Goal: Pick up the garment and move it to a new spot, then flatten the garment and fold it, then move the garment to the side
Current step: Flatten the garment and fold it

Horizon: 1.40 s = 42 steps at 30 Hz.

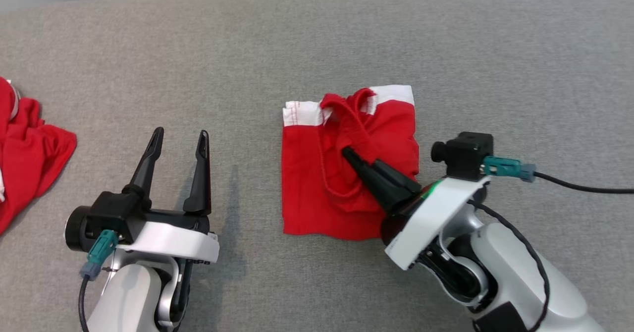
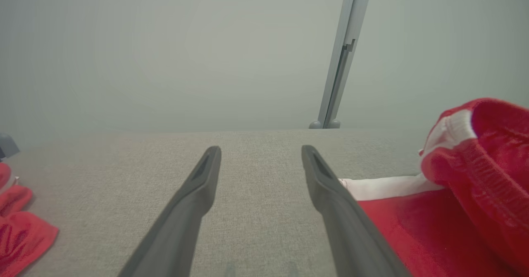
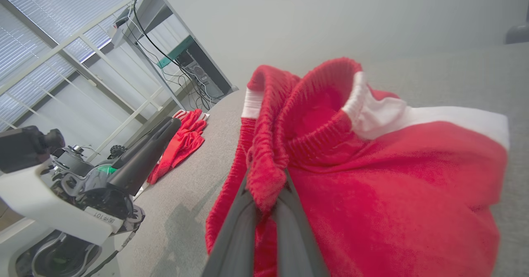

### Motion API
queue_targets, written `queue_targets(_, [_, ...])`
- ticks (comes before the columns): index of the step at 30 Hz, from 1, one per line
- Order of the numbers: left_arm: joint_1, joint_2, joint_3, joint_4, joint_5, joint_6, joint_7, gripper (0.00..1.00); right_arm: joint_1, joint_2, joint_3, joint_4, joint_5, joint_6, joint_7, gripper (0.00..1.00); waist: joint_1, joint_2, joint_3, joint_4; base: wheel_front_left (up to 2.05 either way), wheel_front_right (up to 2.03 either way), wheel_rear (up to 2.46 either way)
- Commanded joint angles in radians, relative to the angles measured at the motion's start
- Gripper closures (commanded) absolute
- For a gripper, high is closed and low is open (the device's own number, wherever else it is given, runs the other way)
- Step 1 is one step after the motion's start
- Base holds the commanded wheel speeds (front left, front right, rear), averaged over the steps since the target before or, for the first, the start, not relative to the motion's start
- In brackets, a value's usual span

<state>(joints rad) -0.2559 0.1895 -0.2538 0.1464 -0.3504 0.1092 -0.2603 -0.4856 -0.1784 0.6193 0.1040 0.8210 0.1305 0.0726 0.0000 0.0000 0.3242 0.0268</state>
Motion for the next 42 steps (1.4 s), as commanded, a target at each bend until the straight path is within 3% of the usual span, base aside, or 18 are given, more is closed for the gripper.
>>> queue_targets(1, [-0.020,-0.004,-0.004,0.005,0.008,-0.009,-0.004,0.00,-0.034,0.010,0.032,0.039,0.015,0.001,-0.003,1.00,0.0000,0.0000,0.018,0.028,0.00,0.00,0.00])
queue_targets(10, [-0.053,-0.037,-0.017,0.028,0.019,-0.033,-0.004,0.00,-0.153,0.035,0.152,0.271,0.028,0.001,-0.083,1.00,0.0000,0.0000,0.060,0.082,0.00,0.00,0.00])
queue_targets(11, [-0.056,-0.038,-0.014,0.031,0.020,-0.036,-0.004,0.00,-0.163,0.038,0.161,0.286,0.033,0.001,-0.095,0.83,0.0000,0.0000,0.062,0.082,0.00,0.00,0.00])
queue_targets(12, [-0.059,-0.039,-0.012,0.033,0.022,-0.038,-0.004,0.00,-0.171,0.039,0.171,0.296,0.037,0.001,-0.106,0.52,0.0000,0.0000,0.065,0.082,0.00,0.00,0.00])
queue_targets(13, [-0.062,-0.040,-0.010,0.035,0.024,-0.040,-0.004,0.00,-0.179,0.042,0.182,0.305,0.043,0.001,-0.117,0.00,0.0000,0.0000,0.067,0.080,0.00,0.00,0.00])
queue_targets(24, [-0.064,-0.053,0.002,0.049,0.043,-0.054,-0.004,0.00,-0.210,0.032,0.314,0.298,-0.011,0.001,-0.234,0.00,0.0000,0.0000,0.059,0.047,0.00,0.00,0.00])
queue_targets(28, [-0.050,-0.052,0.013,0.055,0.044,-0.055,-0.004,0.00,-0.179,-0.005,0.299,0.246,-0.056,0.000,-0.289,0.00,0.0000,0.0000,0.040,0.030,0.00,0.00,0.00])
queue_targets(36, [-0.008,-0.053,0.066,0.029,0.045,-0.033,-0.004,0.00,-0.010,-0.068,-0.032,0.120,-0.222,0.001,-0.336,0.00,0.0000,0.0000,-0.013,-0.006,0.00,0.00,0.00])
queue_targets(42, [0.046,-0.053,0.114,-0.023,0.050,-0.018,-0.004,0.00,0.136,-0.065,-0.302,0.043,-0.353,0.001,-0.320,0.00,0.0000,0.0000,-0.061,-0.024,0.00,0.00,0.00])
